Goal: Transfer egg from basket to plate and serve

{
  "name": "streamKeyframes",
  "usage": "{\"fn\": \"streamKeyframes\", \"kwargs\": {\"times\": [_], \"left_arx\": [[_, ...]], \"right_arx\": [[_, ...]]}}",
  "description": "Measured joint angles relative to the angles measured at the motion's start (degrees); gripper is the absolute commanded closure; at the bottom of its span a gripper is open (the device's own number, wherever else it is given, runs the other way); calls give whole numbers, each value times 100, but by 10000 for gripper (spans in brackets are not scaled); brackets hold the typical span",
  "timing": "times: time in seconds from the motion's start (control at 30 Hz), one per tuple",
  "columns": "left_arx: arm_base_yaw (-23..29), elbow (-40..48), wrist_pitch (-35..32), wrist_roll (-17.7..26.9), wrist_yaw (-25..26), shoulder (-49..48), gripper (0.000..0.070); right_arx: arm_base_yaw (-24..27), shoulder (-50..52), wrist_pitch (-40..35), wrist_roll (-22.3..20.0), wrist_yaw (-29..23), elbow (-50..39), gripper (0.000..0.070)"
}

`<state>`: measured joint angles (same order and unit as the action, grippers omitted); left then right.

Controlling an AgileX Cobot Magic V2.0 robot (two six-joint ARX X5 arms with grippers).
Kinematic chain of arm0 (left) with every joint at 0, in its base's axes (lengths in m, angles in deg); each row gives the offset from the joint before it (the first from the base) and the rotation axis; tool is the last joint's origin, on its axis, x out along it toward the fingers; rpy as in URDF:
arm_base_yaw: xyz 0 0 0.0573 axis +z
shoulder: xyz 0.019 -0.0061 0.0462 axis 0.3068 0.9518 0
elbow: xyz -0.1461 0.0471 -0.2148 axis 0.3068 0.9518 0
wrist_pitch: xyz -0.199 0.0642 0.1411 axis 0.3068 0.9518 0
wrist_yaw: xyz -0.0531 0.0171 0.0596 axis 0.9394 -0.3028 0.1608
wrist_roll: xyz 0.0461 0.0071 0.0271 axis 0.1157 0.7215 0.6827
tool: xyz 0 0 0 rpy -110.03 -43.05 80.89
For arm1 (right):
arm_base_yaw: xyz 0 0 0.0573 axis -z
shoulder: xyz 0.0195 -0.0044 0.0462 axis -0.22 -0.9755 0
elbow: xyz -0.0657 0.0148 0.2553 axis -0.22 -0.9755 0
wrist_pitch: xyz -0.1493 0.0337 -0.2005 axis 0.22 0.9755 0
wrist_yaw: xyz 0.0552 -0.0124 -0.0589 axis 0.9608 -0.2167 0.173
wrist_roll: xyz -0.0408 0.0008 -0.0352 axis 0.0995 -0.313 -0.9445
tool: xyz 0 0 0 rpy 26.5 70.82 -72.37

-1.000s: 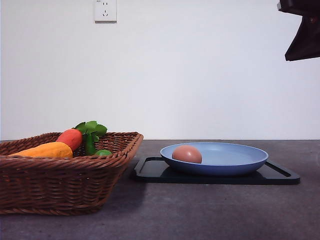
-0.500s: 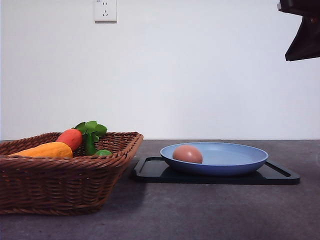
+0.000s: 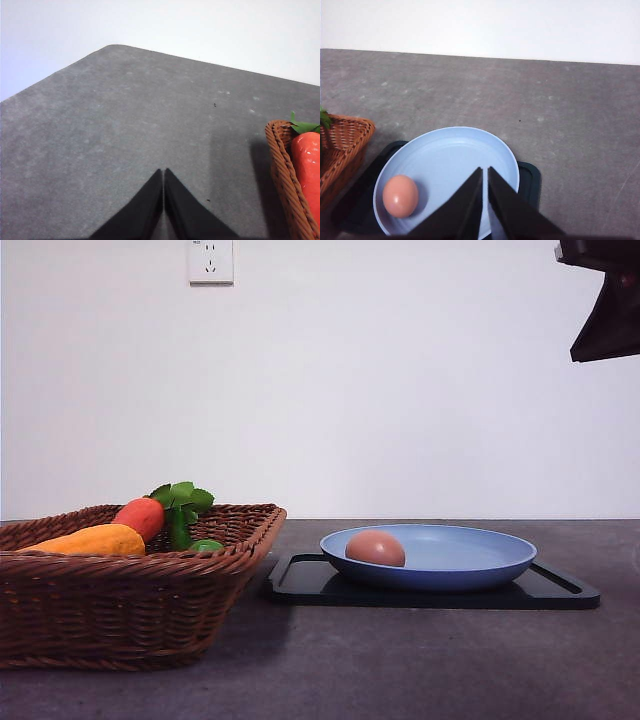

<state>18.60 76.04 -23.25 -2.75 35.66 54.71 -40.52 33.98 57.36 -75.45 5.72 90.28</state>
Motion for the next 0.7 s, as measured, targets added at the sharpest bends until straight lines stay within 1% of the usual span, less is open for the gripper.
{"fn": "streamKeyframes", "kwargs": {"times": [0.1, 0.17, 0.23, 0.3, 0.37, 0.53, 0.6, 0.7], "left_arx": [[0, 0, -2, 0, 1, 0, 700], [0, 0, -3, 0, -1, -2, 700], [0, 0, -4, 0, 0, 0, 700], [0, 0, -3, 0, 1, -1, 700], [0, 0, -4, 0, 0, -2, 700], [0, 0, -4, 0, -1, -1, 700], [0, 0, -4, 0, 1, 0, 700], [0, 0, -4, 0, -1, -1, 700]], "right_arx": [[27, 163, 158, -159, -108, -5, 700], [133, 540, 306, -392, -299, -46, 700], [346, 945, 275, -635, -355, -100, 700], [614, 1326, 204, -817, -210, -231, 700], [959, 1680, 212, -919, 80, -439, 700], [1929, 2553, 309, -1001, 823, -1011, 700], [2244, 2886, 304, -1018, 920, -1188, 700], [2572, 3289, 297, -1038, 944, -1447, 700]]}}
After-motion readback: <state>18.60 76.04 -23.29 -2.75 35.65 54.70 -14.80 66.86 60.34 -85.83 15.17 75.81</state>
